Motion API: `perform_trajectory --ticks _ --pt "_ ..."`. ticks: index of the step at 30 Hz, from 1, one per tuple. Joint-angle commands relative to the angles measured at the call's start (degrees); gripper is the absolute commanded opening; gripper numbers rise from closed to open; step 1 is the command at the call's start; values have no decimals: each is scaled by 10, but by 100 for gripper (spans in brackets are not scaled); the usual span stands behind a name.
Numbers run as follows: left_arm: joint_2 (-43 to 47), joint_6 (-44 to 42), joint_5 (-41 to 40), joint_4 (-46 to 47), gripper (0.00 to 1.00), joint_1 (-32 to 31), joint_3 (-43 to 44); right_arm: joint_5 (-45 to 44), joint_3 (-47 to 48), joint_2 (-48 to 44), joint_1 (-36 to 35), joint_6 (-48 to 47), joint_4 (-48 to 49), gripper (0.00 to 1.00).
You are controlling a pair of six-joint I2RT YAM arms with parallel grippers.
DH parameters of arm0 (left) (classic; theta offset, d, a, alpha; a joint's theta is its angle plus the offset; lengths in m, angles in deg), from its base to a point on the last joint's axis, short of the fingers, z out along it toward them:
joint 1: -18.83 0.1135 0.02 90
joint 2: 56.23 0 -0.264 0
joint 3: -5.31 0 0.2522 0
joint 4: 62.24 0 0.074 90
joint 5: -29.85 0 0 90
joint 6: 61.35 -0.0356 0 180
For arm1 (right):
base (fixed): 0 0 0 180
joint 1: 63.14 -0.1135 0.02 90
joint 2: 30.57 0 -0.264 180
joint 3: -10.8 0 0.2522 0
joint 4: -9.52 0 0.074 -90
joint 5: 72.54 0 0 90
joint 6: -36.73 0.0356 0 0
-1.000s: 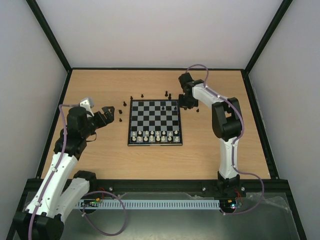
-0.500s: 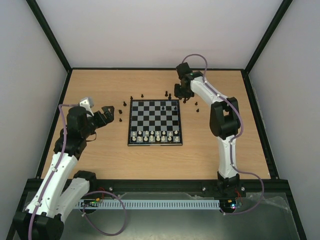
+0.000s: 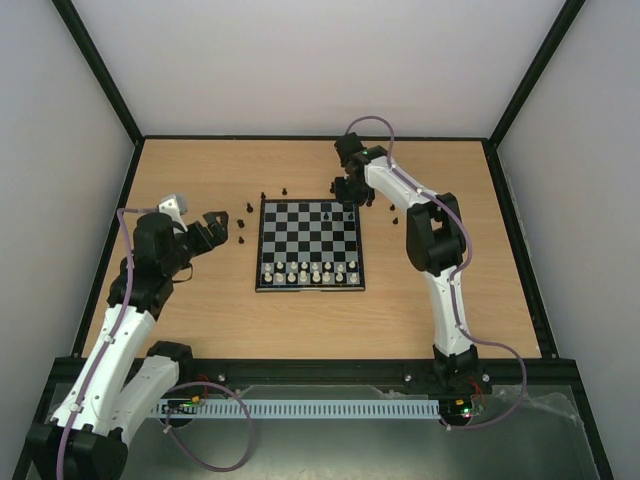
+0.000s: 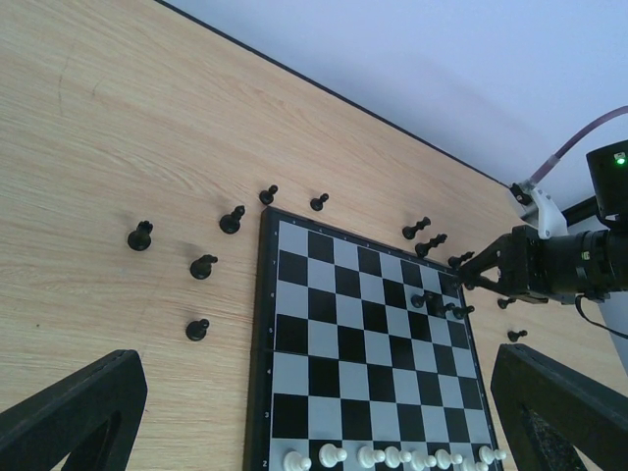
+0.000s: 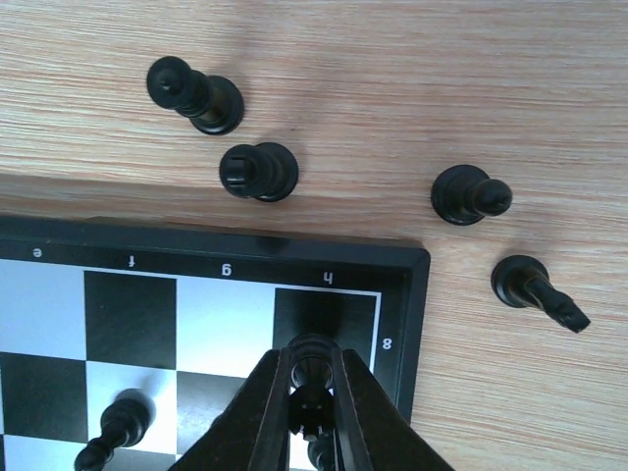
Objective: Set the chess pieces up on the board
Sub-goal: Place the chess piece on the chessboard, then pick up the chess piece at the center of the board.
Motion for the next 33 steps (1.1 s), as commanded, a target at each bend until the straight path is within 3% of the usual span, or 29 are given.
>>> perform_trajectory --ticks 1,4,17,33 --pt "0 -3 2 12 100 0 14 -1 18 13 -6 -4 -40 13" --pt "0 -3 1 11 99 0 15 -4 19 11 -6 -4 -41 17" --pt "-1 -4 -1 11 99 -1 17 -24 2 -26 -2 -4 -25 21" --pt "0 -3 12 15 100 0 18 -38 -153 -122 68 24 31 42"
